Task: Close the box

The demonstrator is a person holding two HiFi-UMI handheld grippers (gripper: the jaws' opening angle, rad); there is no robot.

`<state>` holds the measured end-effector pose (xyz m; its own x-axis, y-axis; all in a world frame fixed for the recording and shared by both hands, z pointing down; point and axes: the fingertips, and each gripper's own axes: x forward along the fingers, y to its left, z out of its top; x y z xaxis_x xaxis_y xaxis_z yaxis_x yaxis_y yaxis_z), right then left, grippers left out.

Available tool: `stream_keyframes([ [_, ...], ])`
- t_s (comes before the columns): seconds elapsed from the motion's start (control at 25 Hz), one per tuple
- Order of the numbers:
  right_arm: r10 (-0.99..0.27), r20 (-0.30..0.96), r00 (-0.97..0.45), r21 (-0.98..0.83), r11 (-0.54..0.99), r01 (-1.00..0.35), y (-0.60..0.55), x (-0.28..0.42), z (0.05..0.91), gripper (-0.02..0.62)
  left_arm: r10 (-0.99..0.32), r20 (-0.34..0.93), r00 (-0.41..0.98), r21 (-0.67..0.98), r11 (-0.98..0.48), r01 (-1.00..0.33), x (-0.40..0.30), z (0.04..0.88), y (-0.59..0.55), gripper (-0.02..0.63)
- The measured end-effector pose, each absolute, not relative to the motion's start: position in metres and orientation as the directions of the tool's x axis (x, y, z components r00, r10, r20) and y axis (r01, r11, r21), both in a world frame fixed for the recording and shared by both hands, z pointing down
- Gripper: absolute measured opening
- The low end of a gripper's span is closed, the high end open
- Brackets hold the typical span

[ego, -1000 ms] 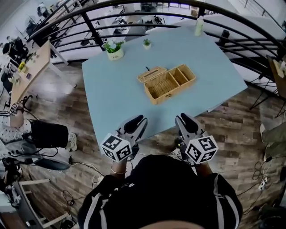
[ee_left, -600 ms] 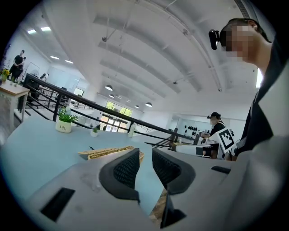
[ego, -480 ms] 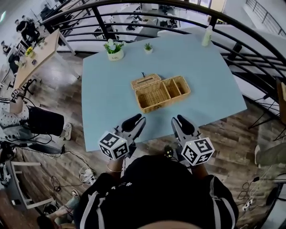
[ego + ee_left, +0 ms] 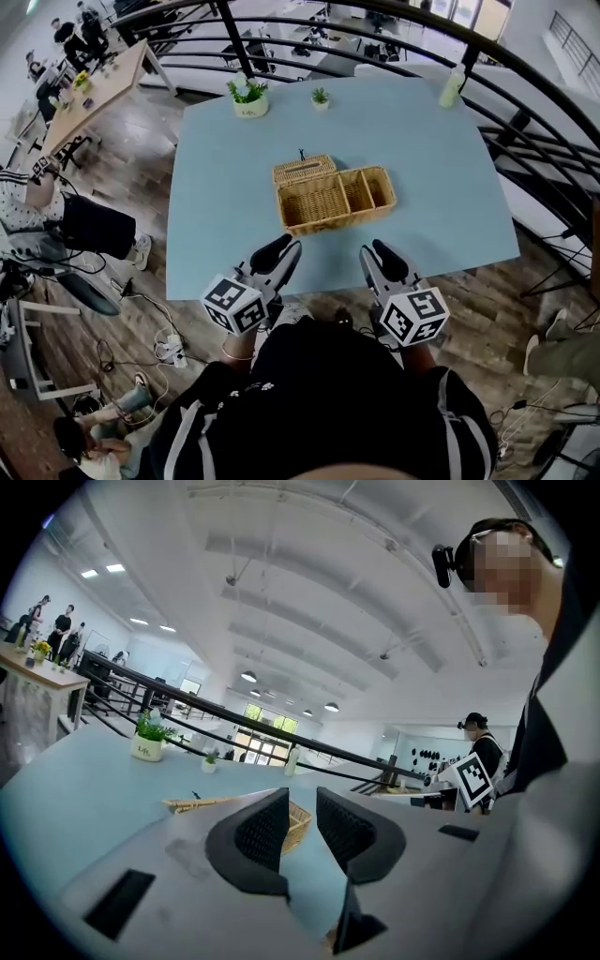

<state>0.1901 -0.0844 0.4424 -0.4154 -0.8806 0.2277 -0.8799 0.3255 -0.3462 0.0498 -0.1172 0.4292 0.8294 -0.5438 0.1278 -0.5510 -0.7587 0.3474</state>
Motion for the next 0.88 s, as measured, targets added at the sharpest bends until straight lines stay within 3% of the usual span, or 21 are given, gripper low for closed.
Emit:
stream_keyframes([
  [0.4, -0.852, 0.216, -0.477, -0.347, 0.39, -0.853, -0.12, 0.183, 0.44, 0.11, -0.624, 0.161, 0.764, 0.349, -0.689, -0.636, 0.023, 0.432, -0.151, 0.071],
  [0.88, -0.843, 0.235, -0.484, -0.295, 0.413, -0.862, -0.167, 0.189, 0.417, 0.115, -0.647, 0.157, 0.746, 0.391, -0.653, -0.649, 0.012, 0.424, -0.207, 0.071],
])
